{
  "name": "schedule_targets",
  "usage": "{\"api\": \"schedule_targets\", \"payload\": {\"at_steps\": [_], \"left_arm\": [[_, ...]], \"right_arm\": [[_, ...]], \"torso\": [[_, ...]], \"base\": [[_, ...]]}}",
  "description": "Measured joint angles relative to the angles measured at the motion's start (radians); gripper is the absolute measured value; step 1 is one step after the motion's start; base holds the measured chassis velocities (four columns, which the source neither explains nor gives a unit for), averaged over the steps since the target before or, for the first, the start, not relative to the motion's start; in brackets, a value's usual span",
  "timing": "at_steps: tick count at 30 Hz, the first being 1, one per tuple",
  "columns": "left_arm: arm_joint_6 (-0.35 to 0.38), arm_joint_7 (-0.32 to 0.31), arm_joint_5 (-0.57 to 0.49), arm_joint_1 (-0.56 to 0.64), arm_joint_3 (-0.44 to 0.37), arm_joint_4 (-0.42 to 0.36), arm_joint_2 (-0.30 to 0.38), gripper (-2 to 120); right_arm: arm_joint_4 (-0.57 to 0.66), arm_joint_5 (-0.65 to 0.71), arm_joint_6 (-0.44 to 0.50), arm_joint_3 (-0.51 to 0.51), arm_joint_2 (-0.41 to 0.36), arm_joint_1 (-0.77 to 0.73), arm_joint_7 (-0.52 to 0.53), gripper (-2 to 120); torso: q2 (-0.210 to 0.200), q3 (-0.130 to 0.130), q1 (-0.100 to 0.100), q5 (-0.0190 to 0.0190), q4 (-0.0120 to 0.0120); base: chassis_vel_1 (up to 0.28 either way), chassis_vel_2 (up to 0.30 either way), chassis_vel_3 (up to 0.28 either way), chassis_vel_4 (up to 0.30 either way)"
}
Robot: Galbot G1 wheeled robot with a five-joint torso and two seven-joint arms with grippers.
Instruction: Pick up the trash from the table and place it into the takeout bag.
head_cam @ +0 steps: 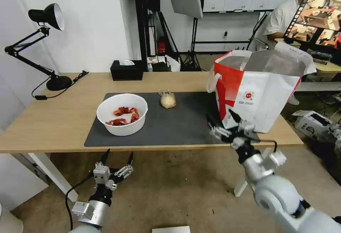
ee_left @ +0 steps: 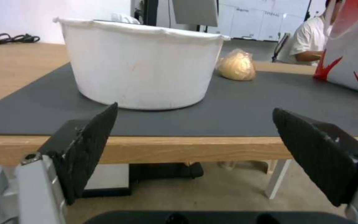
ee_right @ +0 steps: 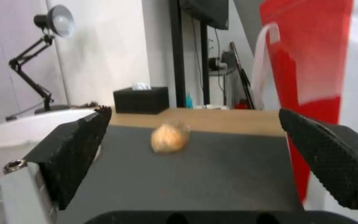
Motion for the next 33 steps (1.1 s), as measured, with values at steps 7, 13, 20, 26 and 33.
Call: {"api": "schedule_targets", "payload": {"at_steps": [7,13,20,26,33], "left_arm": [[-0.001,0.0,-0.007,0.001,-0.006,-0.006,0.003,100],[-0.001,-0.001,-0.007,0.002,-0.009,-0.006,0.004,100],[-0.001,-0.001,-0.005,0.007,-0.012,-0.008,0.001,100],[-0.002,-0.001,-0.005,0.008,-0.013,-0.008,0.0,100],[-0.003,-0.001,-0.003,0.015,-0.015,-0.01,-0.001,100]], "right_arm": [[-0.087,-0.129,0.127,0.007,0.068,-0.127,-0.061,100],[-0.131,-0.193,0.17,-0.019,0.117,-0.153,-0.077,100],[-0.137,-0.202,0.168,-0.035,0.125,-0.148,-0.075,100],[-0.138,-0.202,0.163,-0.041,0.132,-0.148,-0.071,100],[-0.139,-0.204,0.159,-0.045,0.139,-0.147,-0.067,100]], "torso": [[0.0,0.0,0.0,0.0,-0.0001],[0.0,0.0,0.0,0.0,0.0],[0.0,0.0,0.0,-0.0001,0.0001],[0.0,0.0,0.0,0.0,0.0],[0.0,0.0,0.0,0.0,0.0]], "base": [[0.0,0.0,0.0,0.0],[0.0,0.0,0.0,0.0],[0.0,0.0,0.0,0.0],[0.0,0.0,0.0,0.0],[0.0,0.0,0.0,0.0]]}}
